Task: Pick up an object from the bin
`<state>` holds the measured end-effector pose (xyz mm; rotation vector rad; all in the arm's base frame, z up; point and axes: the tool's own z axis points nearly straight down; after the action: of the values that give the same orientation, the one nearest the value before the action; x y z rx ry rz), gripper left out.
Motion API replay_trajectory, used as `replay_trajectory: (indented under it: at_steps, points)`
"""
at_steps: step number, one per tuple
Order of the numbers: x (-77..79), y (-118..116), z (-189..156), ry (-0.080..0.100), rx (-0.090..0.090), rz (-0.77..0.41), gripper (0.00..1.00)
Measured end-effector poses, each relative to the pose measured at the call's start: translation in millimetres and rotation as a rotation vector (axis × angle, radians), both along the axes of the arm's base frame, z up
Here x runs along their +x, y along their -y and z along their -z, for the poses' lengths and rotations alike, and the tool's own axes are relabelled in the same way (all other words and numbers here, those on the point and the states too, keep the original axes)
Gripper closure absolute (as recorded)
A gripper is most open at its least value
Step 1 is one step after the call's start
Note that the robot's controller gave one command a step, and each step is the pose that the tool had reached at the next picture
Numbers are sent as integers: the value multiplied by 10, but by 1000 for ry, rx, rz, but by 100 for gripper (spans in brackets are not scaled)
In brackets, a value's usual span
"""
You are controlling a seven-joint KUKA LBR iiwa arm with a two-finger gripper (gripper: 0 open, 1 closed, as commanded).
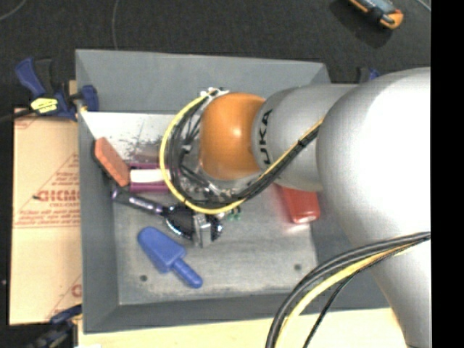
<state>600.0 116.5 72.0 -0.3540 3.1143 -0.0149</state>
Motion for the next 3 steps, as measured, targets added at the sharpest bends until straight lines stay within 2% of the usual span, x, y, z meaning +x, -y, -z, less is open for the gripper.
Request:
replay_trajectory:
  at_steps: [1,3]
  points:
    - [-36,279,-35,4,12,263,100]
    - [-30,278,-169,9,13,261,100]
